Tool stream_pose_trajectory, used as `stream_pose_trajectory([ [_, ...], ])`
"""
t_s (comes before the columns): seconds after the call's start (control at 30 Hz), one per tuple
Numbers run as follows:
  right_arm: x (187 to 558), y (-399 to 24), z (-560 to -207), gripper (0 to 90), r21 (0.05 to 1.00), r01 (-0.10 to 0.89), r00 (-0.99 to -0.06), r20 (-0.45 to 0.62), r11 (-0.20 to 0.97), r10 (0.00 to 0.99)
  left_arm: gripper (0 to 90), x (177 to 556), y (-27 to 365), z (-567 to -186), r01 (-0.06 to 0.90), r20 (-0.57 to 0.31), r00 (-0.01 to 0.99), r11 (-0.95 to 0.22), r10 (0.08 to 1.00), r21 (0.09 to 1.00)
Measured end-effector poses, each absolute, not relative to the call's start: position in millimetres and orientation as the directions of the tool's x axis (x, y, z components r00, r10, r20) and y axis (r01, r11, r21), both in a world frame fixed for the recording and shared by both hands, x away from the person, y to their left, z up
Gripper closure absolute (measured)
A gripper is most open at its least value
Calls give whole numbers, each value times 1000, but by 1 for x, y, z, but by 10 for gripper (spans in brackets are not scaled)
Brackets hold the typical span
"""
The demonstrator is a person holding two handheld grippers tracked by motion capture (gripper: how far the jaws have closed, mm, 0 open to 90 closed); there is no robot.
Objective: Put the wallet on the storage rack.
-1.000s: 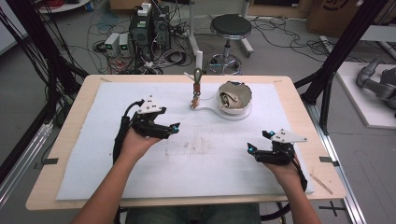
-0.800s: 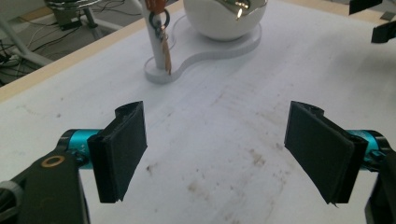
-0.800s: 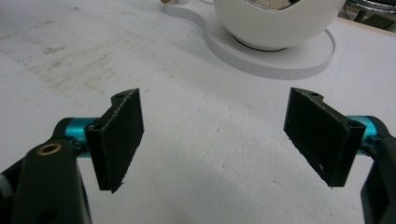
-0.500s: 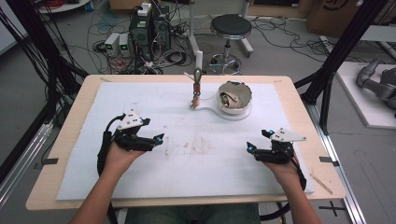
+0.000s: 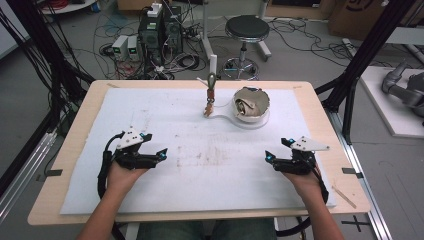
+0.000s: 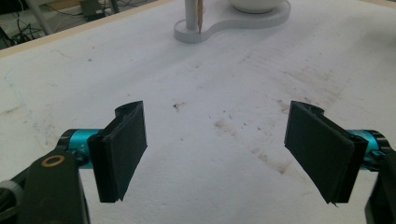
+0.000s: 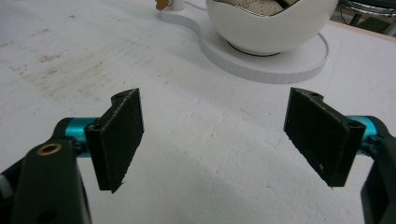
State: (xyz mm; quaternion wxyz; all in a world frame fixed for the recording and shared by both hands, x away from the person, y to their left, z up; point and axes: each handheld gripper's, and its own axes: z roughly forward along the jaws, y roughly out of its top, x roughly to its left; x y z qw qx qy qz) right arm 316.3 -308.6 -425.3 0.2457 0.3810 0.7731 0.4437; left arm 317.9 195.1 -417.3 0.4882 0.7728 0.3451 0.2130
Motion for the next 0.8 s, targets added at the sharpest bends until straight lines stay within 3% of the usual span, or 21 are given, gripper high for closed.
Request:
stream_pose_trajectory([
  [0.8, 319, -309, -424, 204, 870, 371, -589, -51, 326, 807, 209, 318, 200, -421, 345, -28, 668, -275, 744, 897],
])
